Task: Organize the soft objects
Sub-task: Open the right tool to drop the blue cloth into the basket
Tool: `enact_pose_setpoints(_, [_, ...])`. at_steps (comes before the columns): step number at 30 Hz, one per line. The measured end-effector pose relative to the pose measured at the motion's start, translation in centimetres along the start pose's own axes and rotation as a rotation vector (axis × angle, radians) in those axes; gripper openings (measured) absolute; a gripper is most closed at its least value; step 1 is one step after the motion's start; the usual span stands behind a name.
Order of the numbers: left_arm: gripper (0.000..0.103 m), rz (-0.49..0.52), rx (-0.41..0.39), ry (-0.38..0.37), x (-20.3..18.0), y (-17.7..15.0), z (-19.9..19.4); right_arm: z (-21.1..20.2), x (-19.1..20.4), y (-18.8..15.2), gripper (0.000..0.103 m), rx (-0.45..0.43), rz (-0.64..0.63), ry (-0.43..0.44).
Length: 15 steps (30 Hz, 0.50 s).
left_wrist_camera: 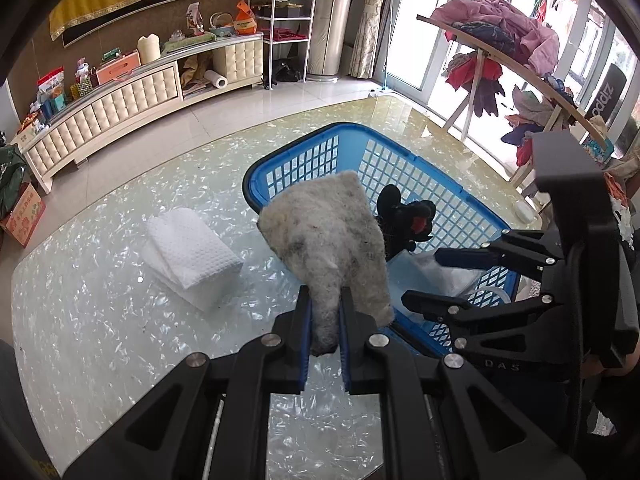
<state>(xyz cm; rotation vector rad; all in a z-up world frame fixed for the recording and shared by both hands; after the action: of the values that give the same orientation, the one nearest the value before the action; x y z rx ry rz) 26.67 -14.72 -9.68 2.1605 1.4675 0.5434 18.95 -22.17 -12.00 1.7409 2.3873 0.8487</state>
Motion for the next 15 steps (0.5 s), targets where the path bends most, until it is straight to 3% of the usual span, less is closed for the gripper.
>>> enact_pose_setpoints(2, [0.010,0.005,-0.007,0.003,0.0,0.1,-0.3,-0.6,-0.1,0.0,0.069,-0.017,-0.018,-0.020])
enact_pose_setpoints(4, [0.010,0.013,-0.015,0.006,-0.2,0.3,-0.6,-1.5,0.1,0.3,0.080,-0.042,-0.028,-0.030])
enact_pose_setpoints(15, [0.010,0.058,-0.053,0.016,-0.3,1.8,-1.3,-4.3,-0.8,1.3,0.099,-0.139,-0.063,-0.124])
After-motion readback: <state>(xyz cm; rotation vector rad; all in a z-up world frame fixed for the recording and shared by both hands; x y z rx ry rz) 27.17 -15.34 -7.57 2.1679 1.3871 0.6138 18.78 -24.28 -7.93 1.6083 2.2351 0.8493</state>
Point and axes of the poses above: each gripper's, at about its wrist camera, not at the fingertips, and z roughly the way its jaws point, x to its left, y to its top, the point moved 10 cm from there along z, roughly the way its jaws point, and after that the axes turned 13 degrees about y, right-handed, at the moved point
